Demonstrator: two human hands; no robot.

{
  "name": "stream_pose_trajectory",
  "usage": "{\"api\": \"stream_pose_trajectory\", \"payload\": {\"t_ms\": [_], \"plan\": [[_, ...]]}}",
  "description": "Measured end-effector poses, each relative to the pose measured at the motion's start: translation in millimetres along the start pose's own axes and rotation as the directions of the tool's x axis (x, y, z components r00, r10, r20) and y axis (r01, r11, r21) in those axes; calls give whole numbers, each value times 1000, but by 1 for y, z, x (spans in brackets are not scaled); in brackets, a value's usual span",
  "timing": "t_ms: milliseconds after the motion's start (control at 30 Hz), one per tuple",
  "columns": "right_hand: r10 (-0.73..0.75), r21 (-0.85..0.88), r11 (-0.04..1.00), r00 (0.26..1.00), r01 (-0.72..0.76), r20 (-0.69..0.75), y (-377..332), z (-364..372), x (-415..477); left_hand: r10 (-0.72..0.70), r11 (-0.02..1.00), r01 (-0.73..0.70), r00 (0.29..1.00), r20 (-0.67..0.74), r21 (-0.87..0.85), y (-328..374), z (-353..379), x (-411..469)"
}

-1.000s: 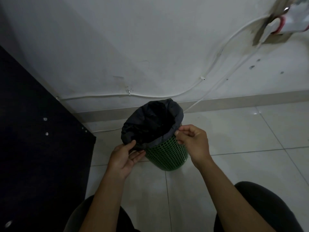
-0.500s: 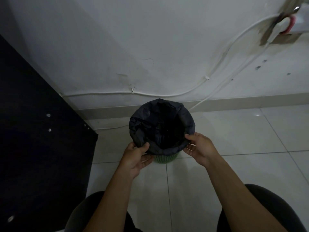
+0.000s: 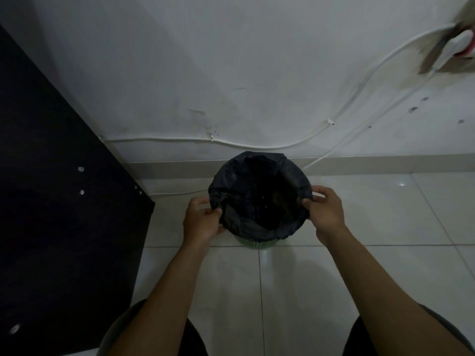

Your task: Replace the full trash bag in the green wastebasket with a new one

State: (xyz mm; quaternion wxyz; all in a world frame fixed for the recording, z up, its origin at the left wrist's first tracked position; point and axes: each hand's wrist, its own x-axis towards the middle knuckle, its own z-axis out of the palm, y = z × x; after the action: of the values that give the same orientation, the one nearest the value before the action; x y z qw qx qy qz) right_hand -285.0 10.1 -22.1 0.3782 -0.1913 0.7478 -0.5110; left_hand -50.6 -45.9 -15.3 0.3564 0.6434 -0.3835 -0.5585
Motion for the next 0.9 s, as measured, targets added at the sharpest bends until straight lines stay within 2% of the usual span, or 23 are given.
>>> {"api": "stream_pose_trajectory", "payload": {"t_ms": [67,100,167,200,267,333,400,500,700,800,900], "plan": [[-13,57,998,999,10,40,-1,-2,3,29,999,-29,1000,10,26,-1,0,3],[-40,-22,999,998,41,47,-2,-3,3,46,998,-46,999,7,46,0,1,2],[-136,-325,933,988,152,72,-4,-5,-4,115,979,-111,993,-13,169,-3,1,2],[-199,-424,877,974,227,109,-2,-4,-10,201,936,-188,980,-12,298,-3,1,1],[-233,-510,801,948,315,219,2,0,-26,334,774,-342,936,115,533,-5,1,1],[-156,-558,757,923,341,353,9,3,-40,269,644,-394,919,288,656,-7,0,-5],[-53,-576,743,887,341,458,9,4,-44,150,556,-407,907,394,725,-11,-5,-5],[-16,-635,660,853,401,521,9,1,-34,81,442,-419,899,430,793,-12,-12,-7],[-14,-704,588,874,400,485,-10,5,-37,145,443,-402,914,379,801,-1,-5,-16],[51,-697,633,880,337,471,-48,-1,-56,37,429,-376,916,401,821,33,-13,-37],[24,-692,634,886,344,462,-110,-9,-87,0,451,-350,920,392,821,93,-18,-72]]}}
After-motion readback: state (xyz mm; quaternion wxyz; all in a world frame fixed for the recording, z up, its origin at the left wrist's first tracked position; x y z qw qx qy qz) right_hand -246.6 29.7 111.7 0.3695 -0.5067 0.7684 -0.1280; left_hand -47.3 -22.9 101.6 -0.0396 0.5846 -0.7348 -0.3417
